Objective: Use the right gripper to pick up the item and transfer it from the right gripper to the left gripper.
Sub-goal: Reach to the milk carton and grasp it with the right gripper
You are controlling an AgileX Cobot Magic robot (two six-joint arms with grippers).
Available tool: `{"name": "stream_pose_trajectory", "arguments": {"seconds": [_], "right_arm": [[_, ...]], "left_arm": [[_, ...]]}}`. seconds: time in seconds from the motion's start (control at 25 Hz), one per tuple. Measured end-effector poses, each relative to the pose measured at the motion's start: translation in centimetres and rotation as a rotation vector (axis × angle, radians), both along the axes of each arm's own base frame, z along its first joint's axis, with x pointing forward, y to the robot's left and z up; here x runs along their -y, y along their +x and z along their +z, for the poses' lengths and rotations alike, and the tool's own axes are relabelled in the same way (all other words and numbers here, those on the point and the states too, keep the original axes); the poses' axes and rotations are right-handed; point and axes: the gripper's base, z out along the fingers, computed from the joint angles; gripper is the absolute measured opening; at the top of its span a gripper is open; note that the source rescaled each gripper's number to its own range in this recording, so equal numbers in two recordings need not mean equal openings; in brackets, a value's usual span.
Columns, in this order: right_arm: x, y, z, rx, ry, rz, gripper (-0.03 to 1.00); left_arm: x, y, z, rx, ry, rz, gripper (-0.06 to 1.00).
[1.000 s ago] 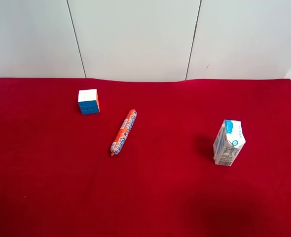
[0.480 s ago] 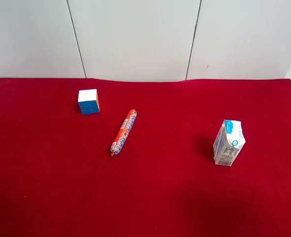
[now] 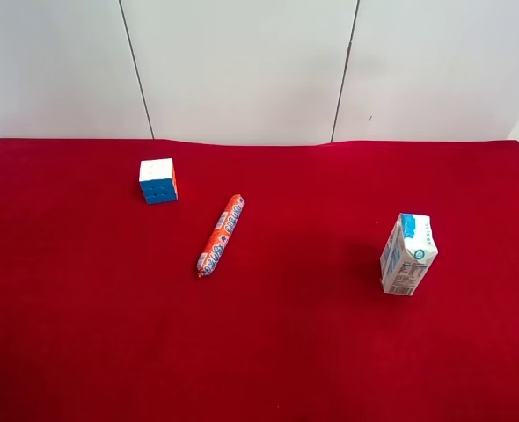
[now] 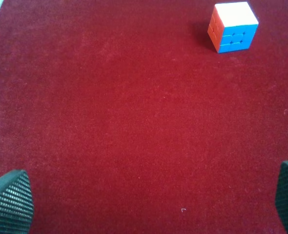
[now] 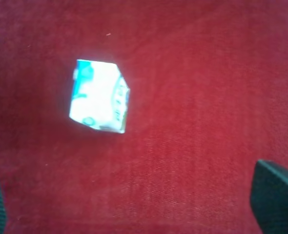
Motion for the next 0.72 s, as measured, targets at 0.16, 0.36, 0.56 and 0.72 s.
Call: {"name": "stream_pose_trajectory", "arguments": {"seconds": [0.16,0.36,0.56,0.72], "right_arm": [[-2.1,4.1,0.2,-0.11,0.008,0.054,0.98],[-4.3,9.0,-1.3,-0.271,-0.004,0.035,0.98],[-5.2,12.6,-5.3,-0.443,-0.03,0.0,0.98],[-5.8,14.6,-8.8,-0.567,-0.061,-0.008,0.98]], "left_arm": [[0.0,0.0,0.0,0.0,0.0,0.0,1.0],[0.0,0.0,0.0,0.0,0.0,0.0,1.0],[0.0,0.0,0.0,0.0,0.0,0.0,1.0],[0.0,0.0,0.0,0.0,0.0,0.0,1.0]]}}
